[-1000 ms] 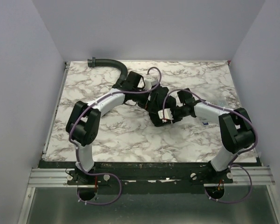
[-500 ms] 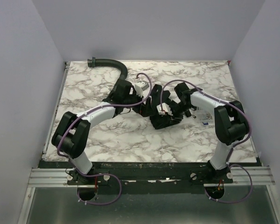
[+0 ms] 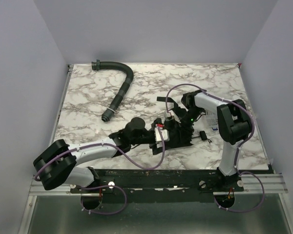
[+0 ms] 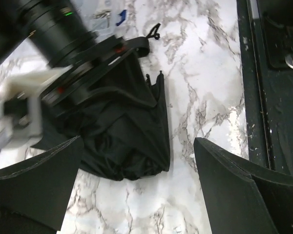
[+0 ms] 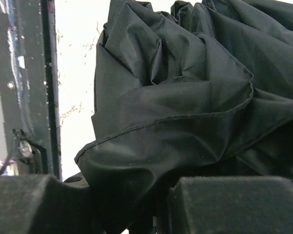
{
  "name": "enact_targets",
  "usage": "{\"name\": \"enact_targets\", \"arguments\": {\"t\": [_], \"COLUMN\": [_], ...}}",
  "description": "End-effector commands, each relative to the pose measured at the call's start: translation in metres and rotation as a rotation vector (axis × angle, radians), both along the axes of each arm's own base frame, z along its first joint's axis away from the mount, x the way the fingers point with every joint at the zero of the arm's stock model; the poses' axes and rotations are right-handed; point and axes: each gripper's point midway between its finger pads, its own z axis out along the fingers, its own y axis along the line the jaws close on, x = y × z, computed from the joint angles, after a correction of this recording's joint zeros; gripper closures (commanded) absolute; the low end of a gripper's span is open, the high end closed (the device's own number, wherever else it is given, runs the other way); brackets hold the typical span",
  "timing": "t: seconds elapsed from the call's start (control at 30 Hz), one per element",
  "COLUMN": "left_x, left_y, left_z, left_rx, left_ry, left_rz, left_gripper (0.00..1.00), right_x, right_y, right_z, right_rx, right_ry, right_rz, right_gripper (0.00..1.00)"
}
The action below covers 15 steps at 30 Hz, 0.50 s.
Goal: Put away the umbrella
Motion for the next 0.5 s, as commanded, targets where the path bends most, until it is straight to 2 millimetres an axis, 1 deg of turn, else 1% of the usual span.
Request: {"name": "enact_targets", "arguments": {"t": [0.0, 0.1, 0.23, 0.3, 0.33, 0.37, 0.47], "left_x": [-0.005, -0.004, -0.002, 0.009, 0.020, 0.031, 0.045], "left_y": [-0.016, -0.026, -0.037, -0.040, -0.038, -0.036, -0.037], "left_z": [-0.031, -0.056, -0.077, -0.087, -0.088, -0.089, -0.086], "left_rx": [0.156, 0.245, 0.291, 0.338, 0.362, 0.372, 0.360], "left_ry": [-0.225, -0.272, -0.301, -0.325, -0.355, -0.388, -0.445], "left_rz": [0.005, 0.023, 0.018, 0.065, 0.115, 0.172, 0.235], "left_gripper": [0.02, 0.02, 0.01, 0.02, 0.01, 0.01, 0.02], "right_x": [-0.022, -0.018, -0.016, -0.017, -0.018, -0.019, -0.021], "right_y": [-0.014, -0.013, -0.011, -0.011, -0.011, -0.011, -0.012], "right_z": [-0.012, -0.015, -0.016, -0.017, -0.017, -0.017, -0.018], "right_rx": [-0.141, -0.148, -0.149, -0.152, -0.153, -0.152, -0.155], "right_ry": [0.178, 0.182, 0.192, 0.202, 0.209, 0.217, 0.233], "right_rz": [-0.042, -0.054, -0.059, -0.058, -0.056, -0.052, -0.047], "right_gripper": [0.78, 0.78, 0.77, 0.77, 0.77, 0.77, 0.77]}}
